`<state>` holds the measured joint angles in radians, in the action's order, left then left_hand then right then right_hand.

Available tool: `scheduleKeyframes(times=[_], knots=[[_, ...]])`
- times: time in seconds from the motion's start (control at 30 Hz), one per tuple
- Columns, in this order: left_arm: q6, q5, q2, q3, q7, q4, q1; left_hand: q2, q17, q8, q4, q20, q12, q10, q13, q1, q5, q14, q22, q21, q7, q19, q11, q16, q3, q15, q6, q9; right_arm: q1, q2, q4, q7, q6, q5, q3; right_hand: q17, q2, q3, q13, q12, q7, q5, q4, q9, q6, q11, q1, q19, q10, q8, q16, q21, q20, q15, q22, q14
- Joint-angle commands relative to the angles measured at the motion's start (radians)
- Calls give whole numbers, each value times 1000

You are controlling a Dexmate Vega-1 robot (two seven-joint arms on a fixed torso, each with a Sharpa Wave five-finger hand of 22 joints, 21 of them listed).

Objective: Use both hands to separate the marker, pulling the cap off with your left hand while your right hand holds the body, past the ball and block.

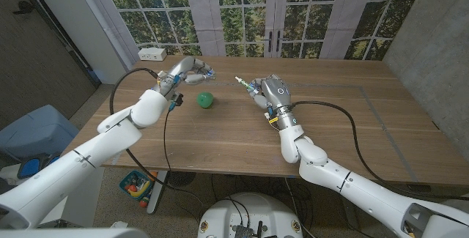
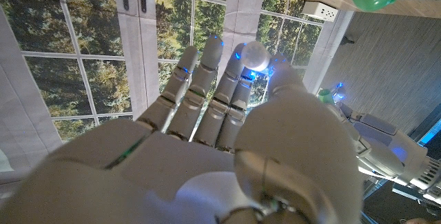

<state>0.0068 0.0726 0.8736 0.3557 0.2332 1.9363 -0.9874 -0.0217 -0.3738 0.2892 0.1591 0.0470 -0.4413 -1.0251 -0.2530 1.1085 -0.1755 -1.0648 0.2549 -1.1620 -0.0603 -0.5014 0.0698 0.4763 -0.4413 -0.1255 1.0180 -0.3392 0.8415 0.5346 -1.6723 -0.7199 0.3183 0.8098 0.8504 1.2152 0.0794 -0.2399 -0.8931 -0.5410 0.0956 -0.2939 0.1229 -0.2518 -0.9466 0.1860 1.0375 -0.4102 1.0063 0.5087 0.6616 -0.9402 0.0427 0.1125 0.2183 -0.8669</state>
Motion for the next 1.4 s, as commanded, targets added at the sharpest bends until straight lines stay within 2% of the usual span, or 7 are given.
scheduleKeyframes(times=[0.03, 0.47, 0.6, 0.8, 1.2, 1.4], knots=[[116, 118, 7, 30, 28, 42, -11, -66, -7, -2, -3, 141, 2, -133, -1, 59, -7, -51, -1, -8, 14, 18, 133, -8, 5, -112, 3, -2, 48, 23, -63, 61, 10, -25, -20, 2, 44, -3, 4, 8, 6, 5, 8, -77, -23, 19, 56, 6, 30, -1, -2, -8, 142, 114, 0, -12], [190, 175, 11, 77, -8, 62, 8, -65, -17, -9, -1, 137, 8, -134, 3, 53, -8, -39, -11, -10, 31, 42, 136, -14, 9, -113, 8, 2, 75, 27, -82, 99, 25, -33, -21, 1, 44, -4, 2, 10, -6, 13, 11, -69, -33, 15, 62, 8, 36, -2, -4, -20, 139, 113, -4, -15], [235, 203, 18, 97, -31, 75, 22, -63, -24, -20, 5, 128, 15, -140, 5, 56, -9, 46, -25, -5, 49, 115, 141, -53, 11, -115, 15, 6, 78, 25, -80, 104, 23, -39, -21, 1, 43, -3, 5, 12, -8, 15, 12, -66, -37, 11, 63, 11, 37, -2, -6, -22, 138, 113, -5, -15], [274, 231, 21, 121, -55, 83, 41, -65, -14, -29, 6, 116, 26, -147, 11, 58, -10, 128, -43, -4, 61, 162, 142, -99, 20, -117, 27, 11, 81, 18, -71, 102, 19, -50, -23, 1, 42, -3, 5, 13, -16, 19, 13, -61, -45, 8, 65, 10, 41, -3, -7, -29, 137, 114, -7, -16], [350, 312, 24, 184, -111, 96, 84, -66, 3, -35, 8, 120, 32, -161, 17, 63, -9, 152, -58, 0, 79, 176, 145, -122, 27, -117, 31, 15, 76, 6, -42, 109, 9, -77, -19, 0, 36, 5, 4, 17, -21, 27, 8, -51, -59, 7, 57, 11, 46, -4, -12, -42, 139, 110, -11, -16], [378, 349, 20, 215, -138, 96, 104, -66, 9, -37, 9, 114, 36, -166, 20, 67, -8, 160, -62, 6, 90, 190, 145, -129, 30, -117, 33, 16, 75, 1, -25, 111, 2, -95, -17, 0, 32, 8, 1, 18, -19, 29, 7, -50, -62, 7, 54, 13, 49, -4, -14, -48, 141, 110, -14, -15]])
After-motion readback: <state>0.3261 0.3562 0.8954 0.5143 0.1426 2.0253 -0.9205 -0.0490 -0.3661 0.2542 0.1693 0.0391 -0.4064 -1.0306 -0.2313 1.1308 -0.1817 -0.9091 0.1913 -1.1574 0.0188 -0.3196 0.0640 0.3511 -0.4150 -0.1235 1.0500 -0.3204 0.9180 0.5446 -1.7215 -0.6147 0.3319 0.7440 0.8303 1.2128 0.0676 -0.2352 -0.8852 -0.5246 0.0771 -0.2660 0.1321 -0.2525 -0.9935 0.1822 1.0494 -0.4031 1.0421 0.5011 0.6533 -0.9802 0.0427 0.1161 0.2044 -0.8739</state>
